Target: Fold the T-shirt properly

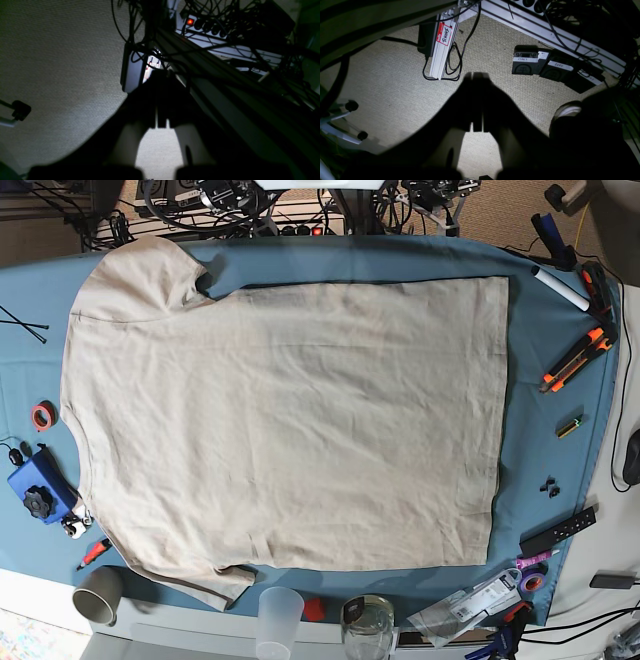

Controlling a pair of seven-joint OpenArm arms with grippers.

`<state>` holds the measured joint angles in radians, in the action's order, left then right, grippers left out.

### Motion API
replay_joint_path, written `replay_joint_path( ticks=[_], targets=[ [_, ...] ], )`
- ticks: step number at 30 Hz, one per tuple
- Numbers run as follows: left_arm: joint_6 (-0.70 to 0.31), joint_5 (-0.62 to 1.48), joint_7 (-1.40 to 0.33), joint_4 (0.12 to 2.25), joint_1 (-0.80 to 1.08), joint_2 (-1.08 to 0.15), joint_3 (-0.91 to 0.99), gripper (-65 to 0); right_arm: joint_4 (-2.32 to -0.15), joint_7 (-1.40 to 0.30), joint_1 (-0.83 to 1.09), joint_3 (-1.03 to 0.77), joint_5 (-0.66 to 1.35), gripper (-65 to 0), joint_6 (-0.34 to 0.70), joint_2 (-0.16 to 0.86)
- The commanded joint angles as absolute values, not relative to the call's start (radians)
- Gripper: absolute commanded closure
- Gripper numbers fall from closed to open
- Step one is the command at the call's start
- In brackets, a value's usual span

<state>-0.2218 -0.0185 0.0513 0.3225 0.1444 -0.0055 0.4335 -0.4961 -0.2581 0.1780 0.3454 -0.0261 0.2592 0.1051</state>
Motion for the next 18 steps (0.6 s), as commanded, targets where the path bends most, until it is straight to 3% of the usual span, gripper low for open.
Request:
replay_joint_path(
  ticks=[1, 18],
  targets=[
    [-0.23, -0.023, 0.06, 0.327, 0.15, -0.006, 0.435, 0.0, -0.503, -0.259, 0.181, 0.346, -0.023, 0.0, 0.265, 0.111],
    [-0.231, -0.023, 0.053, 0.37, 0.175, -0.023, 0.435, 0.0, -0.505, -0.274, 0.187, 0.346, -0.023, 0.0, 0.265, 0.111]
  ],
)
